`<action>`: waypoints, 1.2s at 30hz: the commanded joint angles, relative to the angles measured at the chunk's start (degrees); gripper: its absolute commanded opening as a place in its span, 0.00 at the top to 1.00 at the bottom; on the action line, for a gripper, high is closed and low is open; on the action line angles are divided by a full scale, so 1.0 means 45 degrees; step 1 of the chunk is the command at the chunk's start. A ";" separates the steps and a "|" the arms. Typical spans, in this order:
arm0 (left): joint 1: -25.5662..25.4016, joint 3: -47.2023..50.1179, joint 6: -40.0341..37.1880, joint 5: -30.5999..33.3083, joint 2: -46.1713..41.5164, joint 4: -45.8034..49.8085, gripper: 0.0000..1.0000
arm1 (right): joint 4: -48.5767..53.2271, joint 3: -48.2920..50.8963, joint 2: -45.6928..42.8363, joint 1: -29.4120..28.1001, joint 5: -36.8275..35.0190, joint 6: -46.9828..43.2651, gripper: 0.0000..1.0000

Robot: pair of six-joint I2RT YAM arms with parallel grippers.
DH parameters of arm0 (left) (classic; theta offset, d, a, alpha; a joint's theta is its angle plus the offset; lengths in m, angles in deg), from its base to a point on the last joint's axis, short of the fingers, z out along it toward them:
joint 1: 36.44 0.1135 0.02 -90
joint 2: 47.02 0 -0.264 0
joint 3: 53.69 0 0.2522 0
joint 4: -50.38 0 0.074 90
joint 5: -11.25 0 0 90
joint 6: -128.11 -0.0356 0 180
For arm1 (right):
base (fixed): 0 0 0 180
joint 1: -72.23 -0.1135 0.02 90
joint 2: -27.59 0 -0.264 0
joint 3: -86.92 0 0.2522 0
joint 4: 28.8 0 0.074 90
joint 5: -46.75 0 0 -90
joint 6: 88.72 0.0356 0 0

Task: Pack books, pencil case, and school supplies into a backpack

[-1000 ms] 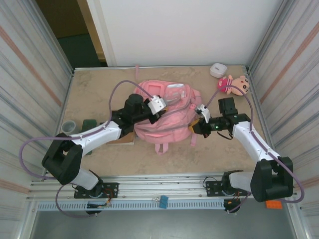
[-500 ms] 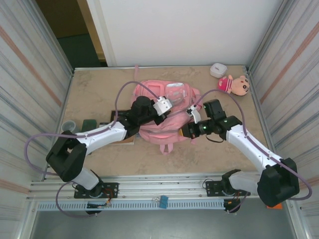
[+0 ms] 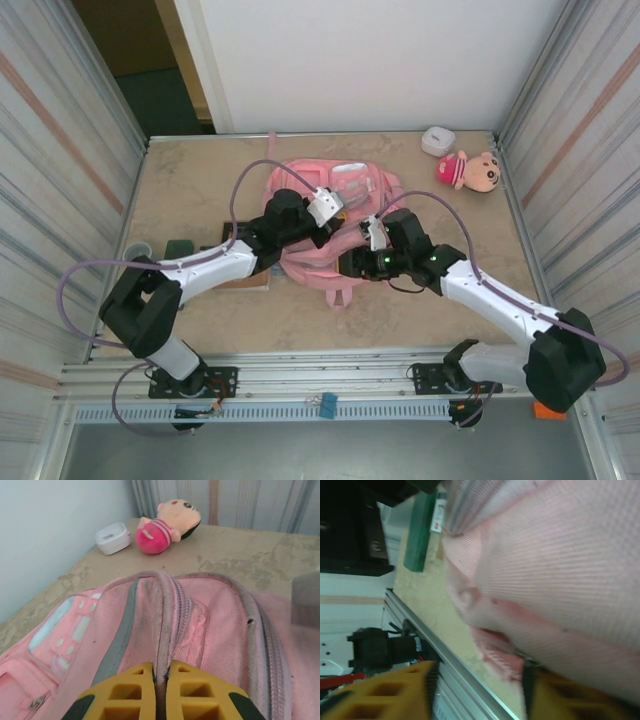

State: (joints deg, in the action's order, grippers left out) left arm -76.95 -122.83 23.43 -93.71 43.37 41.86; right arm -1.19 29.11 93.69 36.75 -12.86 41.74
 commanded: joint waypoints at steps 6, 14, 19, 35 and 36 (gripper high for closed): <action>0.1070 -0.0120 -0.0190 -0.5695 -0.0964 -0.1735 1.00 | -0.0801 0.1766 -0.2014 0.2741 -0.0457 0.4083 0.15; 0.1230 -0.0677 -0.0049 -0.7735 -0.0638 -0.1336 1.00 | -0.3877 0.1237 -0.0348 0.2133 -0.0757 0.5052 0.27; 0.1217 -0.0866 -0.0310 -0.6083 -0.1037 0.0275 1.00 | -0.5323 0.1371 -0.0093 0.1606 -0.1712 0.5610 0.71; -0.1210 0.1494 0.7171 0.3189 -0.8202 0.8856 0.54 | -0.5814 0.1228 -0.0627 -0.0557 -0.4745 0.5197 0.92; -0.1546 0.1725 0.7926 0.3336 -0.8534 0.9306 0.53 | -0.5805 0.1150 -0.0565 -0.0677 -0.4800 0.5122 0.92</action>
State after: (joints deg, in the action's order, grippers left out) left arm -81.63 -118.61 45.97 -86.26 7.13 72.44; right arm -23.57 36.43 92.34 34.78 -30.67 66.75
